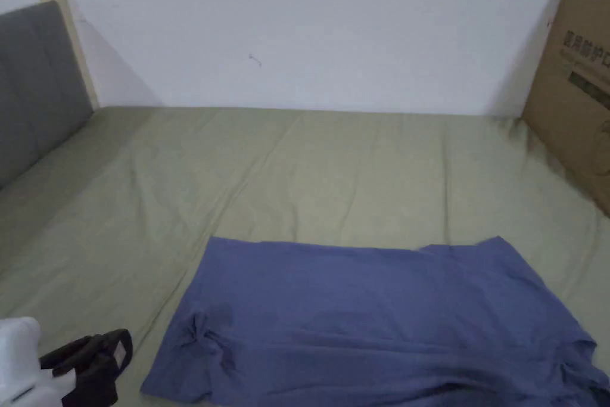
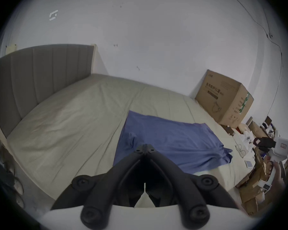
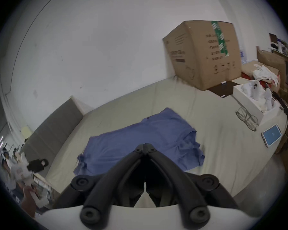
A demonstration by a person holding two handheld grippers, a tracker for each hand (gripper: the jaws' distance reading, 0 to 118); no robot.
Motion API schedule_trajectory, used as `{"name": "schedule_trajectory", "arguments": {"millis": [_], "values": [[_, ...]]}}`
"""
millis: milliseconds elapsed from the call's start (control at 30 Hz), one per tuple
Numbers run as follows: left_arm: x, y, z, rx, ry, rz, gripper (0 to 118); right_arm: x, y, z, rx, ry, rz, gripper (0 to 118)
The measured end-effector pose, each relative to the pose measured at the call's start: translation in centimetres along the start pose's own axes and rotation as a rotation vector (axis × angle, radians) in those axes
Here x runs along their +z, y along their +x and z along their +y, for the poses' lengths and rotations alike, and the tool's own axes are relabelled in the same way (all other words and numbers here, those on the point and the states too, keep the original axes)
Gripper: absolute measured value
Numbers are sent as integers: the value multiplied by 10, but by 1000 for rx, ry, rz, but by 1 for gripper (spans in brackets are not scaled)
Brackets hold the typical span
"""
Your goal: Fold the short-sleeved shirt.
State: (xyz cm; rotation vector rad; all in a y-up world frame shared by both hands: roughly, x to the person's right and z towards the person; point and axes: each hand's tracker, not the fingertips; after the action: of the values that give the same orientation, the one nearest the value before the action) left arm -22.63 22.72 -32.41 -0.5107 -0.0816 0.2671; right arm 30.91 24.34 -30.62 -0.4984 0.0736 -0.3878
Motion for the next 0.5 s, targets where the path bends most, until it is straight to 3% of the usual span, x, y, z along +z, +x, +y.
{"name": "schedule_trajectory", "arguments": {"millis": [67,100,167,200,233,267,300,367,500], "values": [[-21,-8,5,-19,-80,53,0,-7,-7,-2,75,-41,-12,0],[-44,-17,12,-9,-205,60,0,-12,-7,-1,104,-58,-13,0],[-99,-39,16,23,-427,66,0,-18,-11,-4,96,-81,-11,0],[-117,-39,6,30,-455,82,14,-20,-9,-5,66,-96,10,0],[-133,-46,2,18,-451,91,41,-23,-8,-5,39,-114,35,0],[-149,-52,-3,3,-469,108,84,-26,-7,-6,22,-128,46,0],[-167,-58,-7,-3,-498,128,118,-29,-6,-6,23,-136,37,0],[-181,-56,-24,-2,-565,163,111,-32,-2,-7,26,-155,16,0],[-207,-43,-59,-75,-612,210,114,-37,8,-8,32,-186,-16,0]]}}
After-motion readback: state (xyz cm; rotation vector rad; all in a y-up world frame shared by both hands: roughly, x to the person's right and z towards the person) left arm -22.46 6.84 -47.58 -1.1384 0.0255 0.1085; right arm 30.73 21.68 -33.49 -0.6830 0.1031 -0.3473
